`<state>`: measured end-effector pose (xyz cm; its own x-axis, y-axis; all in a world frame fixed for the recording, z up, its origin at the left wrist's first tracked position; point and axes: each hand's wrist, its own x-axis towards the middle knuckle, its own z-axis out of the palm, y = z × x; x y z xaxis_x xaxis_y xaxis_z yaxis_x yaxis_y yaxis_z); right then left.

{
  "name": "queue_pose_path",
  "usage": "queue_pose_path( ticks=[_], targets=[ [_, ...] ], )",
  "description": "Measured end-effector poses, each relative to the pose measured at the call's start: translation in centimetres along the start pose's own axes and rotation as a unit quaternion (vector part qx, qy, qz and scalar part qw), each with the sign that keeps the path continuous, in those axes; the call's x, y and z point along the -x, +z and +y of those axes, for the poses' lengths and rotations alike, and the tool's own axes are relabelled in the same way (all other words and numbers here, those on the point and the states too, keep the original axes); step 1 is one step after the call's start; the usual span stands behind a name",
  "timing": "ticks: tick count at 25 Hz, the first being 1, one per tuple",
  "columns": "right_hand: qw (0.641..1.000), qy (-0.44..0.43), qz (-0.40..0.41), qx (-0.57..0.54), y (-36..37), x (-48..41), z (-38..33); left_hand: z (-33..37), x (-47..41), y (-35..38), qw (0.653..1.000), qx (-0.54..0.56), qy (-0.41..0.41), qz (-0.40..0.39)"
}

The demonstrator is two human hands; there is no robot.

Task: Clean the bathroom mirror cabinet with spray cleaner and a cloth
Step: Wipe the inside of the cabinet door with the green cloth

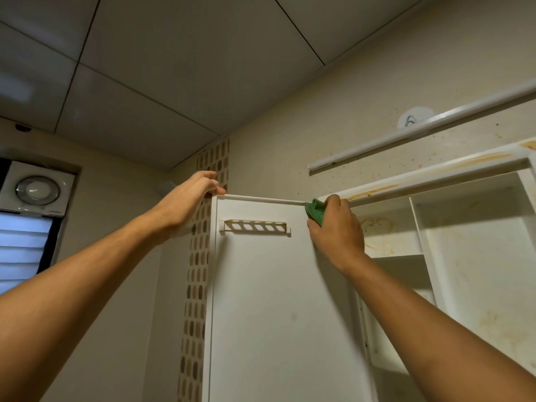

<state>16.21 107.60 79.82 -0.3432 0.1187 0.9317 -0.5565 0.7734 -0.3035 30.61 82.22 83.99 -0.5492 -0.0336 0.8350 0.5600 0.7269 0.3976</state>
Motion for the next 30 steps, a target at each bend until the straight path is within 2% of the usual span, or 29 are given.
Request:
queue_pose_path(
  ticks=[4, 5, 8, 9, 12, 15, 16, 18, 20, 21, 22, 26, 28, 30],
  targets=[
    [0.988, 0.023, -0.023, 0.154, -1.4, -0.5, -0.6, -0.1, -0.1, -0.3, 0.999, -0.021, 0.031, -0.012],
    [0.987, 0.04, -0.02, 0.156, -1.7, -0.4, -0.9, -0.2, 0.0, -0.4, 0.999, -0.017, 0.034, -0.019],
    [0.997, 0.05, -0.002, 0.059, -1.0, 0.1, -4.2, -1.0, -0.3, -1.3, 0.998, 0.016, 0.03, -0.046],
    [0.999, 0.023, 0.007, 0.023, -0.5, 0.7, -6.3, -1.2, -0.5, -1.5, 0.998, 0.028, 0.026, -0.053],
    [0.99, -0.138, 0.023, -0.026, 1.1, 2.8, -12.5, -2.0, -0.9, -1.8, 0.996, 0.051, 0.035, -0.064],
    [0.964, -0.261, 0.042, 0.029, 1.0, 3.0, -11.9, -2.6, -1.2, -1.8, 0.994, 0.059, 0.053, -0.069],
    [0.963, -0.259, 0.05, 0.06, 0.8, 2.5, -10.2, -2.7, -1.2, -1.8, 0.994, 0.056, 0.059, -0.073],
    [0.979, -0.167, 0.059, 0.098, 0.3, 1.9, -6.8, -3.1, -1.2, -1.9, 0.994, 0.051, 0.068, -0.075],
    [0.995, -0.024, 0.072, 0.06, 0.3, 1.5, -6.4, -3.3, -1.2, -1.9, 0.992, 0.058, 0.079, -0.075],
    [0.996, 0.004, 0.082, 0.023, 0.7, 1.6, -7.9, -3.4, -1.3, -1.8, 0.992, 0.062, 0.083, -0.076],
    [0.996, -0.009, 0.084, -0.015, 1.1, 2.1, -10.2, -3.5, -1.3, -1.8, 0.991, 0.064, 0.086, -0.077],
    [0.976, -0.187, 0.026, -0.103, 2.5, 4.2, -16.1, -4.2, -1.6, -1.8, 0.99, 0.08, 0.086, -0.076],
    [0.973, -0.209, 0.011, -0.097, 1.6, 3.2, -14.8, -4.3, -1.8, -2.0, 0.989, 0.086, 0.082, -0.085],
    [0.98, -0.197, 0.004, -0.038, 1.0, 2.6, -13.3, -4.3, -2.1, -2.3, 0.989, 0.08, 0.087, -0.087]
  ],
)
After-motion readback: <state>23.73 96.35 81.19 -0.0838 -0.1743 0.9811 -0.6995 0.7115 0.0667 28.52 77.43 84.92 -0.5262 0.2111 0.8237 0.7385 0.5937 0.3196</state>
